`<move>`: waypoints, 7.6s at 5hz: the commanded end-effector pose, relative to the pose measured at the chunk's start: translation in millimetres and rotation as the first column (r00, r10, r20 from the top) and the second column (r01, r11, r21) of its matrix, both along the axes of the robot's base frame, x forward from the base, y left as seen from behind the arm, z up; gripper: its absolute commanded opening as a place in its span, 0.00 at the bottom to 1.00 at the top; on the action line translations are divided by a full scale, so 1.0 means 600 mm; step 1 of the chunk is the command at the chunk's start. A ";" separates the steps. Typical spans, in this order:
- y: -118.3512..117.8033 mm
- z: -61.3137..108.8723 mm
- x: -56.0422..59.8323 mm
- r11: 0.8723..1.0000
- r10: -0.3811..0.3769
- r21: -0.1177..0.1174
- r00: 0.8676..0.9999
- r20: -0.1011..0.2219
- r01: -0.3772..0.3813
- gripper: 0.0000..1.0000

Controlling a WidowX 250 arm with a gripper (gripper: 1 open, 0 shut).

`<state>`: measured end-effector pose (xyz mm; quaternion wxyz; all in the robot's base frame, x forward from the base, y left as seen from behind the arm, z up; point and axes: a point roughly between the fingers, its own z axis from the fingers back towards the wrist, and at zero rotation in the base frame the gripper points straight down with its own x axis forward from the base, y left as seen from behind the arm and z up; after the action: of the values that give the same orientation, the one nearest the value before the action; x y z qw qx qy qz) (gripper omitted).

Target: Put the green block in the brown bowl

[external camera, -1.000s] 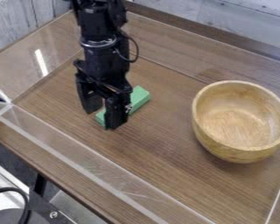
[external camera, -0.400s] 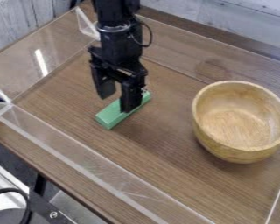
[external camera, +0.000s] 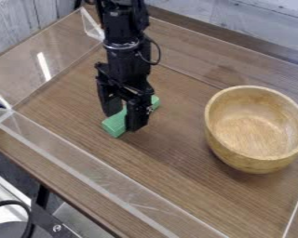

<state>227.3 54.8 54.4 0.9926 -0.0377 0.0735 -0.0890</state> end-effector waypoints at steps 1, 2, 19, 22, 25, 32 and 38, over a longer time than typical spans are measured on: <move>0.015 0.026 0.020 0.999 0.000 0.040 0.999 0.037 -0.001 1.00; 0.010 0.038 0.015 1.000 -0.011 0.016 0.996 0.084 0.009 1.00; -0.002 -0.004 0.056 0.974 0.005 0.223 0.990 0.138 -0.036 1.00; -0.004 -0.051 0.053 0.974 0.041 0.215 0.992 0.122 -0.067 0.00; -0.009 -0.002 0.081 0.976 0.019 0.213 0.986 0.165 -0.055 0.00; 0.010 0.093 0.114 0.953 0.242 0.143 0.955 0.171 -0.267 1.00; 0.044 -0.040 0.093 0.962 0.217 0.155 0.974 0.064 -0.225 1.00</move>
<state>277.0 78.1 22.1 0.9967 0.0316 0.0698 0.0263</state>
